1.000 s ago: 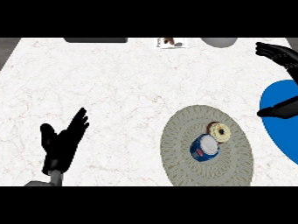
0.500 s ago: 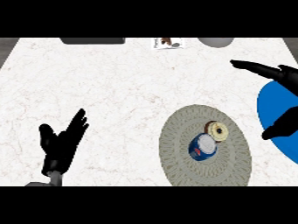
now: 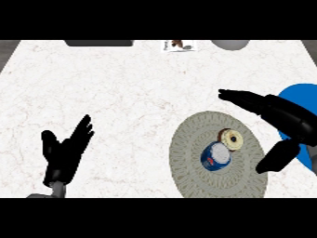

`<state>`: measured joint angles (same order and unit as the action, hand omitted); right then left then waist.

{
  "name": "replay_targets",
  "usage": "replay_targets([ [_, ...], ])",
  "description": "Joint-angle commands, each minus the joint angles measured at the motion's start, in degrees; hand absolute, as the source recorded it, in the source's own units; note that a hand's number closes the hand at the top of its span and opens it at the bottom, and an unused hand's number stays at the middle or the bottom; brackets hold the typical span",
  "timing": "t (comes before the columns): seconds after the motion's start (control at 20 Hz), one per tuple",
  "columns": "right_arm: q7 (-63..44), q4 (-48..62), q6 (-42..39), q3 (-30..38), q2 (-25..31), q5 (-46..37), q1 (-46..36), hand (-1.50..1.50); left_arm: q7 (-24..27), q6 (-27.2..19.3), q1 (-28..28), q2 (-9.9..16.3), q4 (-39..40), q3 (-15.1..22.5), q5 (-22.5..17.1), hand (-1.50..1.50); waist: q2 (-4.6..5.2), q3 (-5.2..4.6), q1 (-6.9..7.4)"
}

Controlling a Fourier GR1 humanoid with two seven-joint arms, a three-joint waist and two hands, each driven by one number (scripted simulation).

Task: Pick the can from the placemat and place it in the plate

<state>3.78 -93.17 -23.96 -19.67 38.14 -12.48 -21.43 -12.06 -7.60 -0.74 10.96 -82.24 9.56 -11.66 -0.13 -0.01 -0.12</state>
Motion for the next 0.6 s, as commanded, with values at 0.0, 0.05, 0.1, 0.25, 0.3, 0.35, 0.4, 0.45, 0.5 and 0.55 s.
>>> replay_targets([
  [0.0,-5.2,-3.0,-1.0,-1.6,-2.8,-5.1,2.2,-1.50,-0.1,0.0,2.1,-1.9,1.8,0.2,1.1,0.00,0.09,-0.01,0.03],
  [0.05,-8.2,-4.1,-1.4,-2.9,-5.6,-5.5,1.3,-1.50,-1.2,1.8,0.0,1.1,-0.7,-2.0,-0.4,0.00,0.07,-0.01,0.27],
  [0.1,-6.7,-1.8,-2.8,-2.9,-5.6,-6.5,1.2,-1.50,-1.7,-0.2,-1.0,-0.3,-3.4,-0.6,1.2,0.00,0.08,0.00,0.39],
  [0.25,-2.6,0.2,-5.5,-0.9,-5.9,-8.5,3.5,-1.50,0.0,0.2,1.2,-2.3,1.3,-1.0,2.3,0.00,0.12,0.00,0.20],
  [0.3,-4.9,-4.5,-5.6,-1.0,-6.9,-9.4,6.3,-1.50,0.4,2.3,-0.2,-1.1,0.5,-1.9,1.6,0.00,0.08,0.00,0.12],
  [0.35,-9.9,-5.2,-6.7,-2.4,-9.8,-8.8,4.1,-1.50,1.0,1.7,-0.1,-2.4,1.6,-0.8,2.4,0.00,0.09,-0.01,0.17],
  [0.4,-2.8,-4.2,-5.0,-1.7,-8.2,-11.3,8.3,-1.50,0.4,3.4,-1.1,-1.3,1.3,-2.1,1.2,0.00,0.10,0.01,0.13],
  [0.45,-1.2,0.2,-6.0,-0.3,-10.0,-12.7,5.6,-1.50,-1.3,1.4,0.6,-2.4,-1.1,-1.8,2.8,0.00,0.12,0.01,0.27],
  [0.5,-6.2,-5.3,-8.5,0.6,-9.8,-11.2,6.4,-1.50,0.1,4.9,-0.9,0.7,0.0,-4.6,0.8,0.00,0.09,0.00,0.19],
  [0.55,-0.8,-3.9,-5.0,0.1,-9.9,-14.5,10.3,-1.50,-0.9,3.8,-1.7,-1.5,-1.8,-2.7,1.6,0.00,0.09,0.01,0.16],
])
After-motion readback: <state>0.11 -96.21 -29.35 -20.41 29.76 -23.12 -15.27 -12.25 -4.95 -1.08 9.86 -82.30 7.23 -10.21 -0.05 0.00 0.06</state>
